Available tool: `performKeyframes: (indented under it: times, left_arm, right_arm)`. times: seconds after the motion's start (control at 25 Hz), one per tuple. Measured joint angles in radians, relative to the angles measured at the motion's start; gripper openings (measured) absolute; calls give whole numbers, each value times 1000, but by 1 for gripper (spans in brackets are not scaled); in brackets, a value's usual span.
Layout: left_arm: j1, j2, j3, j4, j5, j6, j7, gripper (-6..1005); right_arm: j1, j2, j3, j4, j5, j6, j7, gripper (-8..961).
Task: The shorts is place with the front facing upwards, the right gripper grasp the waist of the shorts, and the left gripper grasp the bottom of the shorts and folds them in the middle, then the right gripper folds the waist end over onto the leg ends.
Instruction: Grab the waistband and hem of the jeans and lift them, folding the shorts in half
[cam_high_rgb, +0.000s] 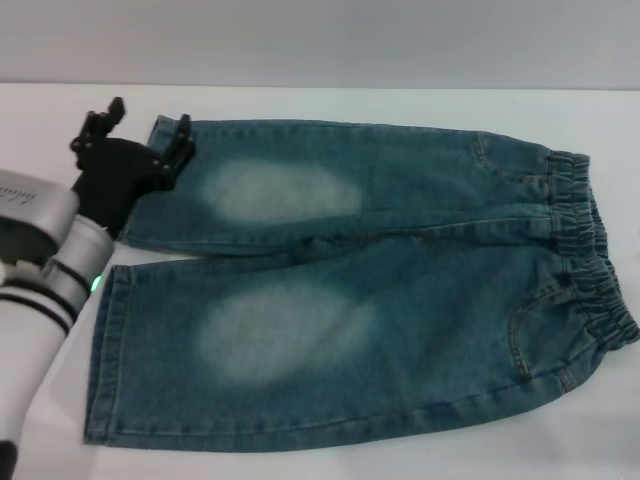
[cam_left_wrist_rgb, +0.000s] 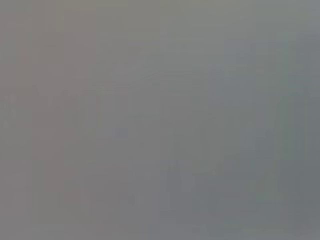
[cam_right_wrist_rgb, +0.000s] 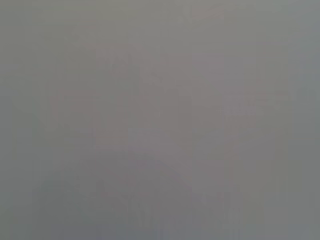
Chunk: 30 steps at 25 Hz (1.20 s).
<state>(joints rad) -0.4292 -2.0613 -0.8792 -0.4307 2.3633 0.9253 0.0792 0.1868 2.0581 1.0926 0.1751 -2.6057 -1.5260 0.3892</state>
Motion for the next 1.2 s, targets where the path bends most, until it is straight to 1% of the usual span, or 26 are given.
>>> performKeyframes:
  times: [0.04,0.12,0.16,0.2,0.28,0.36,0.4,0.44,0.48,0.52,0.6,0.72,0.76,0.8,0.88,0.92,0.96,1.0,1.04,1.08,1.12,1.2]
  left_arm:
    - [-5,1,-5,-16,0,-24,16,812]
    - [-11,3,-27,-61,0,-71,61,811]
    - [-10,5,-68,-126,0,-140,117,811]
    - [-10,5,-68,-126,0,-140,117,811]
    - [-6,9,-112,-195,1,-219,156,811]
    - [1,15,-157,-274,5,-315,171,810]
    - [11,22,-204,-352,13,-424,174,810]
    - [14,23,-215,-369,17,-447,174,810]
    - [20,23,-242,-404,29,-499,177,810]
    - [27,22,-274,-443,46,-565,183,810]
    - [45,12,-346,-526,91,-693,201,809]
    - [67,6,-418,-640,119,-888,213,808]
    - [74,6,-448,-686,119,-974,213,808]
    - [77,6,-475,-717,119,-1043,213,807]
    - [83,5,-530,-771,117,-1181,210,806]
    - [84,4,-584,-825,115,-1322,202,805]
    - [84,4,-611,-849,114,-1399,193,805]
    - [84,4,-611,-849,114,-1399,193,804]
    - [84,3,-625,-860,114,-1433,183,804]
    - [84,3,-647,-876,116,-1496,164,803]
    - [82,3,-666,-887,120,-1547,143,802]
    - [72,3,-698,-901,143,-1651,112,801]
  right_arm:
    - [6,-7,0,5,-2,13,19,772]
    - [20,-31,-5,29,-13,59,67,771]
    - [28,-46,-7,47,-24,92,97,771]
    - [37,-69,-10,77,-41,144,135,771]
    - [46,-98,-12,131,-64,231,177,771]
    - [50,-138,-9,231,-103,373,219,771]
    - [51,-162,-4,293,-128,465,237,771]
    - [51,-184,3,360,-151,558,256,771]
    - [53,-211,13,445,-185,687,282,770]
    - [53,-229,23,517,-215,786,303,770]
    - [52,-267,49,685,-280,1026,344,770]
    - [37,-305,67,909,-310,1337,355,770]
    - [26,-313,79,996,-310,1448,348,770]
    - [18,-316,90,1057,-310,1531,339,770]
    - [-4,-311,133,1189,-304,1723,306,770]
    - [-16,-302,161,1268,-292,1839,275,769]
    - [-39,-267,226,1381,-235,2009,184,769]
    - [-39,-267,226,1381,-235,2009,184,769]
    - [-51,-241,267,1426,-186,2088,116,769]
    - [-61,-209,313,1454,-127,2148,31,769]
    - [-73,-171,365,1482,-61,2209,-63,769]
    - [-93,-83,491,1504,66,2300,-245,769]
